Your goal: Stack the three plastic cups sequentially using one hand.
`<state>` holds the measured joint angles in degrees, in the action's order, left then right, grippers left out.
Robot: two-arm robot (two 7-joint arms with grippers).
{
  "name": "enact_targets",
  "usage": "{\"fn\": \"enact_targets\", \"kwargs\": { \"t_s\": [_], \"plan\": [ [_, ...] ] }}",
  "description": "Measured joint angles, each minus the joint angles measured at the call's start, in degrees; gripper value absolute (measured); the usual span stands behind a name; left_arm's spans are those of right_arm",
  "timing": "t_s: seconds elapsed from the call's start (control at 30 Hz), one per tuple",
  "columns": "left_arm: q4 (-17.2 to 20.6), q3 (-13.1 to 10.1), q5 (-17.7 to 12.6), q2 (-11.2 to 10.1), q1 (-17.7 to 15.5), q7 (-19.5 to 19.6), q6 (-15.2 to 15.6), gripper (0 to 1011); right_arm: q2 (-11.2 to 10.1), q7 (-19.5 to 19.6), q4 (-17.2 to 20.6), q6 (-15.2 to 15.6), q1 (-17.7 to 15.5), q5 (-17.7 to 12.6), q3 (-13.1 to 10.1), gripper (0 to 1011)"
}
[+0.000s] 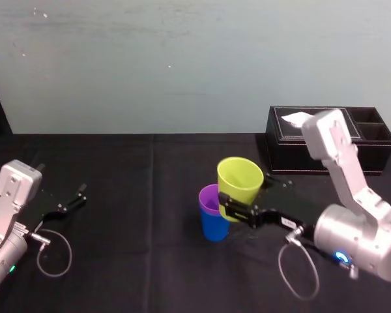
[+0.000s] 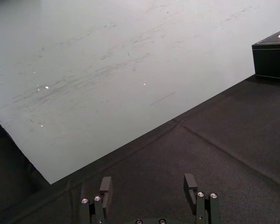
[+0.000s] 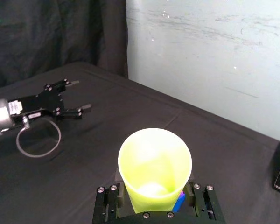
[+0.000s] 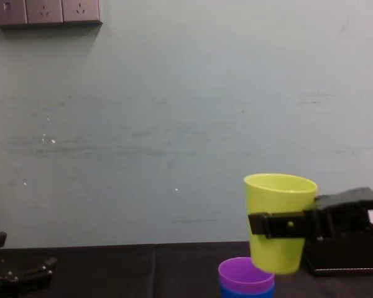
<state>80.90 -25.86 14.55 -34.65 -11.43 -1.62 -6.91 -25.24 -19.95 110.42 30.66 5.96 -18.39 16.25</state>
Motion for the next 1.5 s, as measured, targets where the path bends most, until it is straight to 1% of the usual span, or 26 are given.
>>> {"fn": "enact_targets", "kwargs": {
  "t_s": [0.03, 0.1, 0.23, 0.37, 0.53, 0.67, 1.0, 1.5],
  "plan": [
    [0.0, 0.0, 0.0, 0.0, 0.0, 0.0, 0.0, 1000, 0.31, 0.19, -0.72, 0.39, 1.22, -0.03, 0.48, 724],
    [0.0, 0.0, 0.0, 0.0, 0.0, 0.0, 0.0, 1000, 0.56, 0.41, -1.43, 0.69, 2.47, -0.03, 1.04, 724],
    [0.0, 0.0, 0.0, 0.0, 0.0, 0.0, 0.0, 1000, 1.31, 0.86, -4.05, 1.74, 6.15, 0.04, 2.54, 724],
    [0.0, 0.0, 0.0, 0.0, 0.0, 0.0, 0.0, 1000, 1.84, 0.94, -5.96, 2.2, 8.18, 0.01, 3.42, 724],
    [0.0, 0.0, 0.0, 0.0, 0.0, 0.0, 0.0, 1000, 2.94, 1.22, -9.32, 2.21, 10.67, -0.18, 4.58, 724],
    [0.0, 0.0, 0.0, 0.0, 0.0, 0.0, 0.0, 1000, 3.45, 1.19, -11.08, 2.09, 11.71, -0.49, 5.32, 724],
    [0.0, 0.0, 0.0, 0.0, 0.0, 0.0, 0.0, 1001, 4.08, 1.32, -14.27, 1.4, 12.95, -0.97, 6.3, 724],
    [0.0, 0.0, 0.0, 0.0, 0.0, 0.0, 0.0, 1000, 4.0, 1.13, -16.14, -1.11, 13.32, -1.37, 7.19, 724]
  ]
}}
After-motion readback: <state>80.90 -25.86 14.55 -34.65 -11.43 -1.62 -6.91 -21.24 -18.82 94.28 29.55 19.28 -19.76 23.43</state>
